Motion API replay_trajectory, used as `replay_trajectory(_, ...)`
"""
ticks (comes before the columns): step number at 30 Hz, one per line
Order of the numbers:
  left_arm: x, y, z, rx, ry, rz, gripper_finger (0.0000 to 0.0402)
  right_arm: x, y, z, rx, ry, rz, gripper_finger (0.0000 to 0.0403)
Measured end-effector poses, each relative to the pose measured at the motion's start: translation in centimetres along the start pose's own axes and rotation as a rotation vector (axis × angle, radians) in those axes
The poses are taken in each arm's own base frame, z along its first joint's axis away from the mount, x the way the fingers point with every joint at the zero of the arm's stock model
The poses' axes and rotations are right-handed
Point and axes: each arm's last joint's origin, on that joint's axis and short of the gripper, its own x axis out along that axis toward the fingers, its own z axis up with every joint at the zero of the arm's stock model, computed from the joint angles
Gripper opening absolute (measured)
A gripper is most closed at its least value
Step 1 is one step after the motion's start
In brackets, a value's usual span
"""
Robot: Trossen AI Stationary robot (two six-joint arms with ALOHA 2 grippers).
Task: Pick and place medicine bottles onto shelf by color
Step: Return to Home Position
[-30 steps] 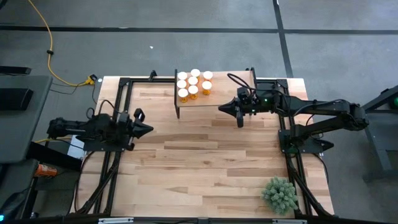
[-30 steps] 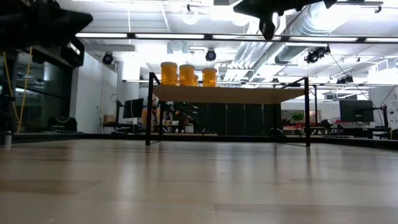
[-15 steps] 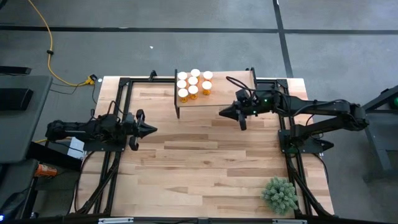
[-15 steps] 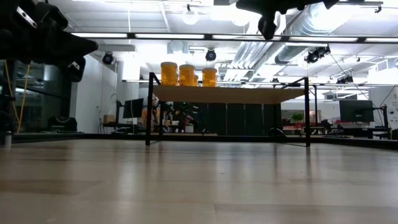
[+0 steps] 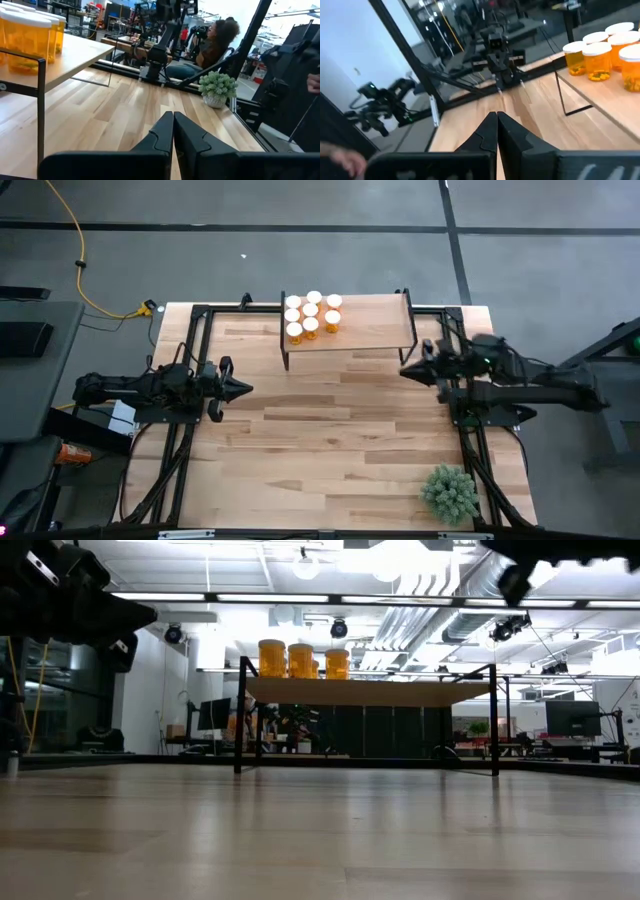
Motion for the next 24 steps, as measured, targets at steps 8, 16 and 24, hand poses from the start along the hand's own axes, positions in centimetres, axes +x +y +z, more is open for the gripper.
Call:
replay_trajectory(8, 0.0, 0.0, 0.0, 0.0, 0.0, 0.0, 0.0003, -3.1, 0.7, -4.1, 0.015, -0.101, 0.039, 0.0)
replay_trajectory(16, 0.0, 0.0, 0.0, 0.0, 0.0, 0.0, 0.0003, -3.5, 1.4, -5.7, -0.096, -0.109, 0.074, 0.0)
replay_trajectory(24, 0.0, 0.0, 0.0, 0.0, 0.0, 0.0, 0.0003, -4.6, 0.3, -8.0, -0.079, -0.165, 0.113, 0.0)
